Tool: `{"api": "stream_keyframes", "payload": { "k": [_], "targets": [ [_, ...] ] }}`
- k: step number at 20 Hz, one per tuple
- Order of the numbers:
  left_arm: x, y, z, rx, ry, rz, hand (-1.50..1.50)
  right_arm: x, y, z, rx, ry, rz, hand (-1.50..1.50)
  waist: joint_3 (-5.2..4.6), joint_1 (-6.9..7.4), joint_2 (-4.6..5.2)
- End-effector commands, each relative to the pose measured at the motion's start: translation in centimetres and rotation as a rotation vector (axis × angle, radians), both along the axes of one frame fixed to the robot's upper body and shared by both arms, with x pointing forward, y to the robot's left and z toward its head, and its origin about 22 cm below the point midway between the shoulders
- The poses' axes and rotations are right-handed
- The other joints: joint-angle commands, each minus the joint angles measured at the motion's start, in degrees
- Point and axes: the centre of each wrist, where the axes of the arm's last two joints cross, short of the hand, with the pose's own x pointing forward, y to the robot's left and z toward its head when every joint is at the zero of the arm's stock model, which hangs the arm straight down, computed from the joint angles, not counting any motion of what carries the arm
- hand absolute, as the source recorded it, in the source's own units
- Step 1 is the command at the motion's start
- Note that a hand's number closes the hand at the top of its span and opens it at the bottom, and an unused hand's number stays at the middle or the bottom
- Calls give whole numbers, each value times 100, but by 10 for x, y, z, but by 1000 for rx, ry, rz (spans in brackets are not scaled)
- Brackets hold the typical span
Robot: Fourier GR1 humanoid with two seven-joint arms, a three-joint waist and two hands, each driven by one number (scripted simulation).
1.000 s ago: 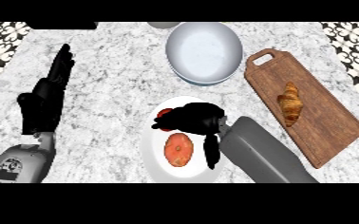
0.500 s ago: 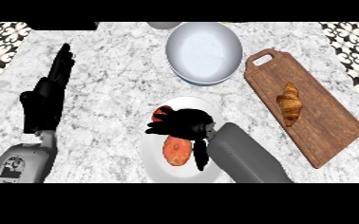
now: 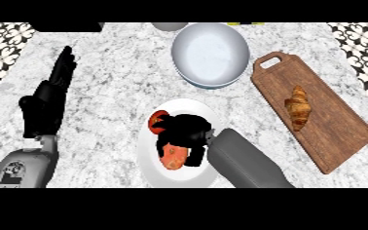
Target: Pick the squash from the plate and place it in the bowl
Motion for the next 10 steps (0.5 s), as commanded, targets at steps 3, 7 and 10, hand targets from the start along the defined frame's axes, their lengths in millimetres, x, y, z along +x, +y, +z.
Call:
{"api": "stream_keyframes", "payload": {
  "k": [3, 7, 10],
  "targets": [
    [14, 8, 10, 2, -6, 24, 0, -5, -1, -6, -20, 52, 13, 150, -31, -74, 85],
    [0, -16, 2, 0, -6, -9, 0, -21, 8, -22, 20, 48, 13, 150, -28, 30, 96],
    [7, 4, 2, 1, 10, 7, 0, -6, -5, -5, 65, 29, 45, 150, -30, -61, 83]
  ]
}}
